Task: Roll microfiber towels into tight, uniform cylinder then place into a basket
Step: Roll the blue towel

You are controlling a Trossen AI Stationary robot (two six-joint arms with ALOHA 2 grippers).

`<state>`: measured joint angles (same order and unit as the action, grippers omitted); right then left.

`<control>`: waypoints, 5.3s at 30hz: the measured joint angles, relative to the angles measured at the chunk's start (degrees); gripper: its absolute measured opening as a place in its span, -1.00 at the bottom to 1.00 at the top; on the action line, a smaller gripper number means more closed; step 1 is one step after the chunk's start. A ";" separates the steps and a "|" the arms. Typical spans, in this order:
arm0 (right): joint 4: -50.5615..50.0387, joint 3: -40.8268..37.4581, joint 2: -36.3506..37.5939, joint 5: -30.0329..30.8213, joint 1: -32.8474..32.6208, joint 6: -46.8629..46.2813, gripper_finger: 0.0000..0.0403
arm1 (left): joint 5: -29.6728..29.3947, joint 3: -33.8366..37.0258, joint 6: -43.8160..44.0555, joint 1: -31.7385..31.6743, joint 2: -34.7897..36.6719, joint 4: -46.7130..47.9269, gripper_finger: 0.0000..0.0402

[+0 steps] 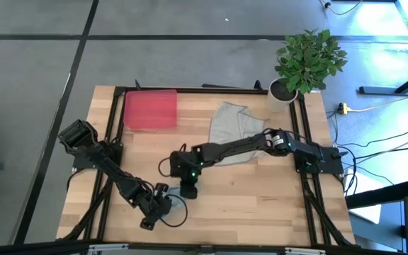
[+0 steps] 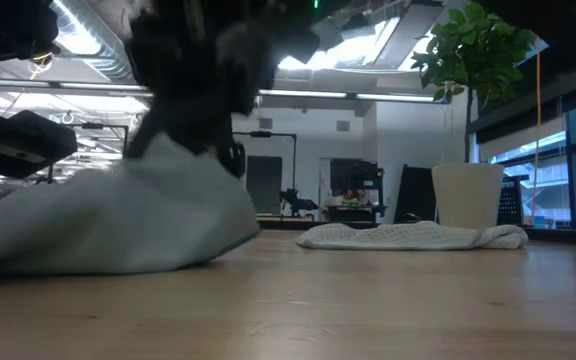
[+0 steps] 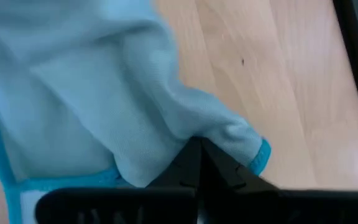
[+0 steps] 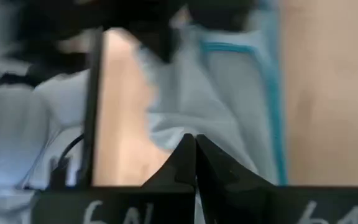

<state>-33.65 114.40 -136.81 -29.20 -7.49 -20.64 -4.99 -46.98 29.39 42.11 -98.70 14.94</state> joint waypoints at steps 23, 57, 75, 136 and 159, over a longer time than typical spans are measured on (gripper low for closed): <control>-4.90 -5.98 -0.11 4.25 4.20 0.34 -0.99 | -0.09 0.00 0.61 -0.04 0.00 0.02 -1.00; -5.27 -6.02 -0.11 8.21 4.29 2.97 -0.99 | -4.30 0.04 8.15 -0.89 0.04 0.17 -0.66; -5.24 -6.05 -0.13 8.93 4.40 3.00 -0.99 | -4.08 0.50 15.32 1.62 7.37 1.14 -0.71; -4.83 -6.07 -0.17 8.65 4.37 3.44 -0.99 | -0.18 -3.87 39.54 -3.73 7.39 10.37 -0.72; -4.79 -6.07 -0.17 8.63 4.44 4.41 -0.99 | 3.01 -3.82 43.56 -5.14 7.39 9.35 -0.72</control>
<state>-38.44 108.33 -136.99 -20.58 -3.05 -16.23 -1.98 -50.81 72.95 36.97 -91.31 24.29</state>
